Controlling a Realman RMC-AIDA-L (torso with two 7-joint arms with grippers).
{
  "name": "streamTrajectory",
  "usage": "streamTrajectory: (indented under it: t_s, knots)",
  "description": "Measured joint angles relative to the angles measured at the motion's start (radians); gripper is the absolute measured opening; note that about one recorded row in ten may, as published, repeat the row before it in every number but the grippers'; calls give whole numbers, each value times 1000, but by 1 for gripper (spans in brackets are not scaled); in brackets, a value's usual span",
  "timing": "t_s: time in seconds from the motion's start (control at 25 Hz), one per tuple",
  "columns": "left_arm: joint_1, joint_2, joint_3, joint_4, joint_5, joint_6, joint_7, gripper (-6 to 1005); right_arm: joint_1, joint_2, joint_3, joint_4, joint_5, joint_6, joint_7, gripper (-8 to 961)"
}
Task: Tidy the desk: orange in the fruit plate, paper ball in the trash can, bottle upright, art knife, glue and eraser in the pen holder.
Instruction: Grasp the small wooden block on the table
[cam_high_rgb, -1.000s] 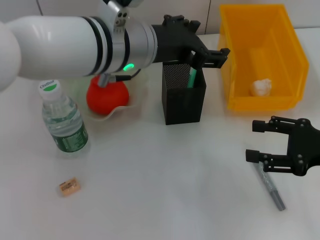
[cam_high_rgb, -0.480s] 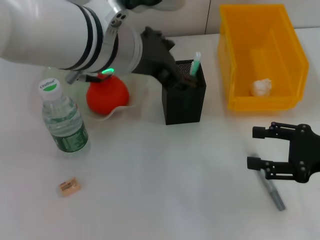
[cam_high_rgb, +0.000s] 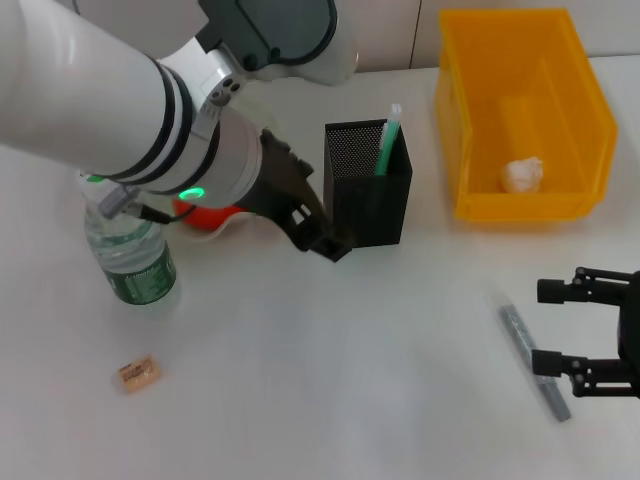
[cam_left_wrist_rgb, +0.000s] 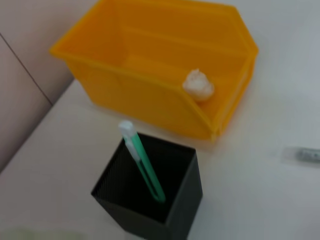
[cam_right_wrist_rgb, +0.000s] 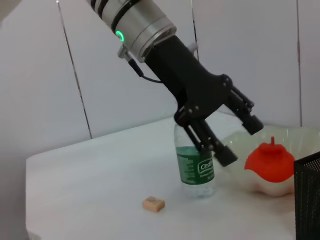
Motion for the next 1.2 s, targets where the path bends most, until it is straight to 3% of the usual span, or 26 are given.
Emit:
streamTrajectory:
  t_s: [0.52,1.2]
  knots:
    - [-2,-1,42,45,10,264,-41,835,-3,-3,1,-9,-5,1,17,749]
    - [10,-1,112,-93,185,351,-58,828,26,4,-4,2,-11,9,26,748]
